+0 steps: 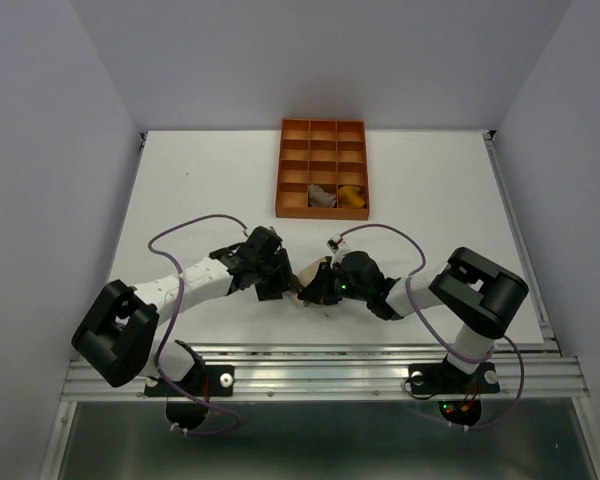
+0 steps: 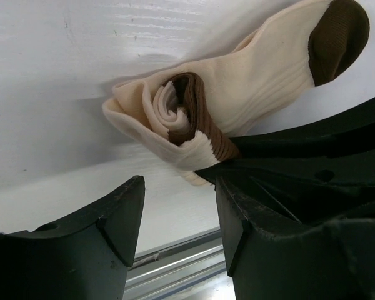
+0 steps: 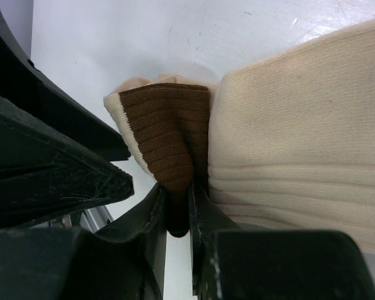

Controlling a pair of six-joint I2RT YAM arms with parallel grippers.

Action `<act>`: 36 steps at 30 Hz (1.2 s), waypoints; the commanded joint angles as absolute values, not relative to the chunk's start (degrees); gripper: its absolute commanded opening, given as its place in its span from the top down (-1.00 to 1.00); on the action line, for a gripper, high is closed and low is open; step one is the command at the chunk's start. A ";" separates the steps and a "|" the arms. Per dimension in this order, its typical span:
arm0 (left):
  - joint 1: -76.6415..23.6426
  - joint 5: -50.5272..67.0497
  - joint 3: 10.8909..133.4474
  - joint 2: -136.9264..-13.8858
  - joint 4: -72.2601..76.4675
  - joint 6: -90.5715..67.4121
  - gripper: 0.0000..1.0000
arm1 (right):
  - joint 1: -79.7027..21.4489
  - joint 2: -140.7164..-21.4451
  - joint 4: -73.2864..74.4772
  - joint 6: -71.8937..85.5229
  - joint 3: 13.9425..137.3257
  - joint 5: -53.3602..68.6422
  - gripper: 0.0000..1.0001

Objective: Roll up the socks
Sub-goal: Roll the sock at the center of the board.

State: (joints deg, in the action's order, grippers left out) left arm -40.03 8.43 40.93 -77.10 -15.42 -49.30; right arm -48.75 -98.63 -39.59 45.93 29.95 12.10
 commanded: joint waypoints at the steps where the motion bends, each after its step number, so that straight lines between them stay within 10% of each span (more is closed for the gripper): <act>1: -39.99 9.41 40.26 -78.92 -12.83 -47.99 -0.19 | -47.90 -102.22 -26.37 42.98 27.16 8.96 0.99; 36: -38.50 1.93 36.74 -78.13 -4.31 -58.80 -0.17 | -47.90 -102.92 -24.87 39.46 27.95 11.34 0.95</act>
State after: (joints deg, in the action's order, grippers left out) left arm -39.24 4.19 37.08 -77.12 -8.86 -57.71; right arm -48.34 -99.07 -39.64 43.77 30.33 13.96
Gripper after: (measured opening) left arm 0.591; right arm 0.188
